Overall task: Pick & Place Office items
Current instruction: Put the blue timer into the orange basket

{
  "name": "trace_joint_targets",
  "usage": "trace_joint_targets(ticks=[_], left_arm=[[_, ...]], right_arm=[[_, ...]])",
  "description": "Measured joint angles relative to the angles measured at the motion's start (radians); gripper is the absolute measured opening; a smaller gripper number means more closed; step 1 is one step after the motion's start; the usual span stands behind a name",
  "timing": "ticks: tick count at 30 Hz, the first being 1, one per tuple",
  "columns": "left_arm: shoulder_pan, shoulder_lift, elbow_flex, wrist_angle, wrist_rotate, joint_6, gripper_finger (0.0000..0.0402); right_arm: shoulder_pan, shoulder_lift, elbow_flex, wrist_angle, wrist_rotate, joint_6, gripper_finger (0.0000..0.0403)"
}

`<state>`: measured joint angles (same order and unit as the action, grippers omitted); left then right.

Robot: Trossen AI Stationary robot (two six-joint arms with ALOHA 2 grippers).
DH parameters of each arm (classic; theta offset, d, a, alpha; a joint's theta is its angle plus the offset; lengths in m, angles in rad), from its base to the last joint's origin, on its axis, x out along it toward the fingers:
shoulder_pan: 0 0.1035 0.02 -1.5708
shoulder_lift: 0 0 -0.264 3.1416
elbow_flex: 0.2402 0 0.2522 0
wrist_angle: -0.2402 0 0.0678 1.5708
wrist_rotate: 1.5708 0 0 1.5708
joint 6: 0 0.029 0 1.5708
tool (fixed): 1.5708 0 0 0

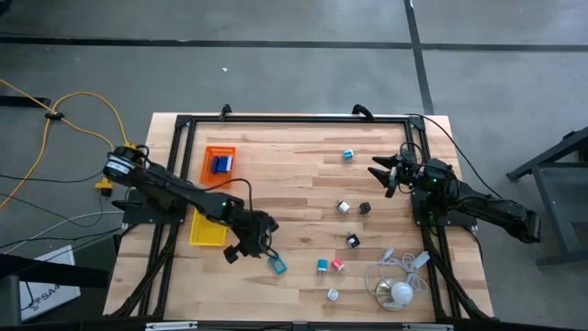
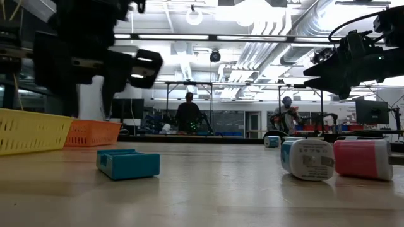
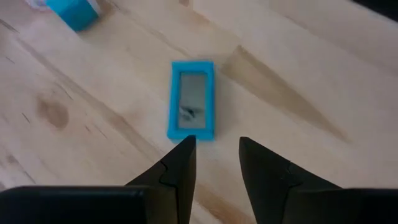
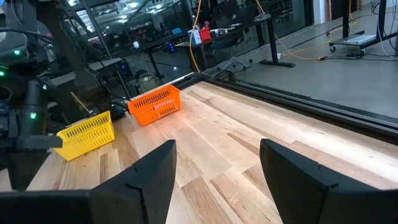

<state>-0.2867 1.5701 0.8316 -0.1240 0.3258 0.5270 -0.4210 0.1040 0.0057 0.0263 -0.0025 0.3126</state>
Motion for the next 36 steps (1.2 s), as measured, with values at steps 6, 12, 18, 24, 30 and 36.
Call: trace_joint_targets(ticks=[6, 12, 18, 24, 30, 36], left_arm=[[0.057, 0.049, 0.000, 0.088, 0.118, 0.024, 0.0115], [0.137, 0.075, 0.001, 0.149, 0.257, 0.058, 0.0115], [0.184, 0.110, -0.005, 0.177, 0.306, 0.069, 0.0115], [0.176, 0.145, -0.004, 0.242, 0.272, 0.058, 0.0115], [0.156, 0.146, -0.005, 0.237, 0.198, -0.013, 0.0115], [0.135, 0.146, -0.007, 0.239, 0.178, -0.033, 0.0115]], right_arm=[[0.000, 0.000, 0.000, -0.002, 0.000, 0.000, 0.0219], [0.000, 0.000, 0.000, -0.004, -0.001, 0.000, 0.0219], [0.000, 0.000, 0.000, -0.005, -0.001, 0.000, 0.0219], [0.000, 0.000, 0.000, -0.006, -0.001, 0.000, 0.0219], [0.000, 0.000, 0.000, -0.006, -0.001, 0.000, 0.0219], [0.000, 0.000, 0.000, -0.006, 0.000, 0.000, 0.0219]])
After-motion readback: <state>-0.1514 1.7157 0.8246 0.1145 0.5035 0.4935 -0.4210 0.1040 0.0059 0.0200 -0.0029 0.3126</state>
